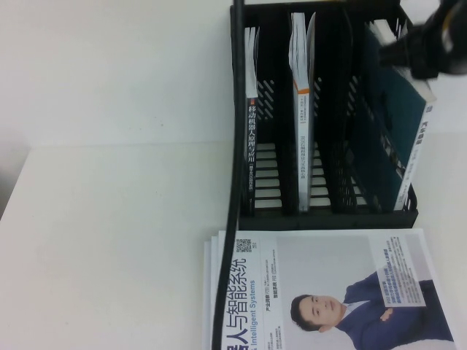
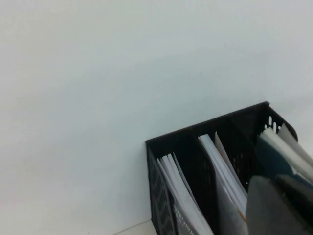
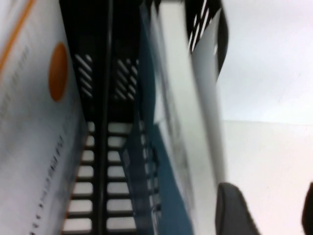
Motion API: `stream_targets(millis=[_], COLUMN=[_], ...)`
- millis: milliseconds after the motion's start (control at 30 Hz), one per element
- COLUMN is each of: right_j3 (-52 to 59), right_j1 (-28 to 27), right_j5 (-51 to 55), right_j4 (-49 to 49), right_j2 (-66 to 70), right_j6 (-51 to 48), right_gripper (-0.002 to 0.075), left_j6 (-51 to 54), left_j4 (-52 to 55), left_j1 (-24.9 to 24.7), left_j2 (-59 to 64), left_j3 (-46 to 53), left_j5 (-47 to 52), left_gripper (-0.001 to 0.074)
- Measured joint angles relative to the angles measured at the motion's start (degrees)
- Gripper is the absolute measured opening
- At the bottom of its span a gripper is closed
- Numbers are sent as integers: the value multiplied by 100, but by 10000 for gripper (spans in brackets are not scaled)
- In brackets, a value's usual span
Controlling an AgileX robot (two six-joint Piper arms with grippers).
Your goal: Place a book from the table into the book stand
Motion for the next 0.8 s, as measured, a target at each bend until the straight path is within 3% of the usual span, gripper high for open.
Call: stream_targets(millis=[333,567,800], right_j3=[-849,-430,1138], right_j1=[0,-9,-9], right_j5=[733,1276,1013], right_j4=[452,312,357], right_j2=[-721,-2068,-4004], right_j6=[-909,-1014,-764], right_gripper=[292,55,2], left_j6=[0,293,491], left_j4=[-24,-471,-686], left_j1=[0,0,0], left_j2=[-361,-1001,-1869], left_j3=[0,460,2327], left_j5=[0,0,-55], left_gripper=[-1,-1,-2])
